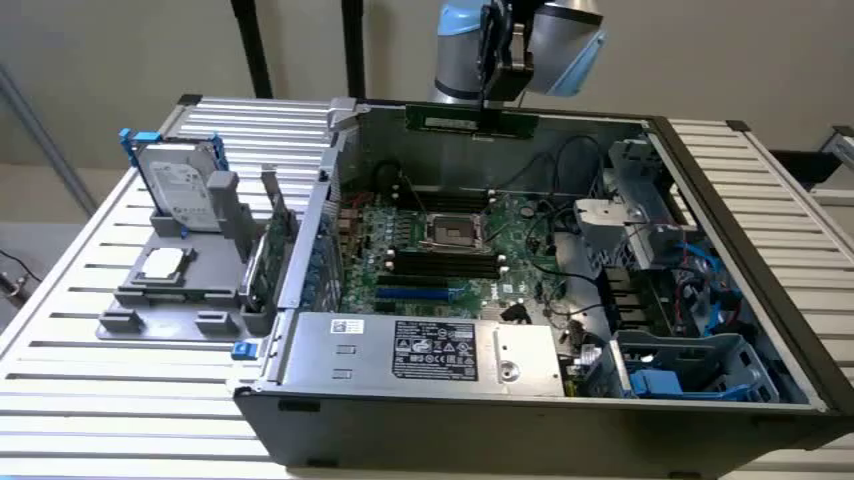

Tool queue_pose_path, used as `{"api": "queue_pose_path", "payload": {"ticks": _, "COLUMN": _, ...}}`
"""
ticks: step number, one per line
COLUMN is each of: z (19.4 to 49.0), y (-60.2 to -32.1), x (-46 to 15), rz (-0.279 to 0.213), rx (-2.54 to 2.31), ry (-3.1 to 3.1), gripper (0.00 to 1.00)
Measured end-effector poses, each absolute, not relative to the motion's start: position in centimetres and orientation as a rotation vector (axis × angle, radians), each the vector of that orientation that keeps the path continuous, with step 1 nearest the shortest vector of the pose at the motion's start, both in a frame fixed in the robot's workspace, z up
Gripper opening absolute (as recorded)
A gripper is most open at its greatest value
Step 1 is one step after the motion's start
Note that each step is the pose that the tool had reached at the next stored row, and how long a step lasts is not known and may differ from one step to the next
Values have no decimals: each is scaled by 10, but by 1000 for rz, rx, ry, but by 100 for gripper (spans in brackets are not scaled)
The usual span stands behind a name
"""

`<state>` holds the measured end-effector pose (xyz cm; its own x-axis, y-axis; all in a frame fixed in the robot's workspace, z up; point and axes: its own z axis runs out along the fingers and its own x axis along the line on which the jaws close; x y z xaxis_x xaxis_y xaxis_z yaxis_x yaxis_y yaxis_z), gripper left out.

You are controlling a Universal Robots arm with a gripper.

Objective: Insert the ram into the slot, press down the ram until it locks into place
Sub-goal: 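Insert the ram into the slot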

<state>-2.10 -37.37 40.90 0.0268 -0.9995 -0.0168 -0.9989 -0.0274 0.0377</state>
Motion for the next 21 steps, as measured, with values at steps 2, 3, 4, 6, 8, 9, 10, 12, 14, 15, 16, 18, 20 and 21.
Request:
{"api": "queue_pose_path", "payload": {"ticks": 2, "z": 409, "y": -374, "x": -21, "rz": -60, "rx": 2240, "ry": -2180, "gripper": 14}}
{"api": "queue_pose_path", "payload": {"ticks": 3, "z": 409, "y": -374, "x": -21, "rz": -60, "rx": 2240, "ry": -2180, "gripper": 14}}
{"api": "queue_pose_path", "payload": {"ticks": 4, "z": 409, "y": -374, "x": -21, "rz": -60, "rx": 2240, "ry": -2180, "gripper": 14}}
{"api": "queue_pose_path", "payload": {"ticks": 6, "z": 409, "y": -373, "x": -21, "rz": -60, "rx": 2240, "ry": -2180, "gripper": 14}}
{"api": "queue_pose_path", "payload": {"ticks": 8, "z": 409, "y": -373, "x": -21, "rz": -60, "rx": 2240, "ry": -2180, "gripper": 14}}
{"api": "queue_pose_path", "payload": {"ticks": 9, "z": 409, "y": -373, "x": -21, "rz": -60, "rx": 2240, "ry": -2180, "gripper": 14}}
{"api": "queue_pose_path", "payload": {"ticks": 10, "z": 409, "y": -373, "x": -21, "rz": -60, "rx": 2240, "ry": -2180, "gripper": 14}}
{"api": "queue_pose_path", "payload": {"ticks": 12, "z": 409, "y": -373, "x": -21, "rz": -60, "rx": 2240, "ry": -2180, "gripper": 14}}
{"api": "queue_pose_path", "payload": {"ticks": 14, "z": 408, "y": -373, "x": -21, "rz": -60, "rx": 2240, "ry": -2180, "gripper": 14}}
{"api": "queue_pose_path", "payload": {"ticks": 15, "z": 407, "y": -374, "x": -21, "rz": -60, "rx": 2240, "ry": -2180, "gripper": 14}}
{"api": "queue_pose_path", "payload": {"ticks": 16, "z": 405, "y": -374, "x": -21, "rz": -60, "rx": 2240, "ry": -2180, "gripper": 14}}
{"api": "queue_pose_path", "payload": {"ticks": 18, "z": 402, "y": -375, "x": -21, "rz": -60, "rx": 2243, "ry": -2177, "gripper": 14}}
{"api": "queue_pose_path", "payload": {"ticks": 20, "z": 398, "y": -376, "x": -21, "rz": -60, "rx": 2250, "ry": -2170, "gripper": 14}}
{"api": "queue_pose_path", "payload": {"ticks": 21, "z": 396, "y": -376, "x": -21, "rz": -60, "rx": 2254, "ry": -2166, "gripper": 14}}
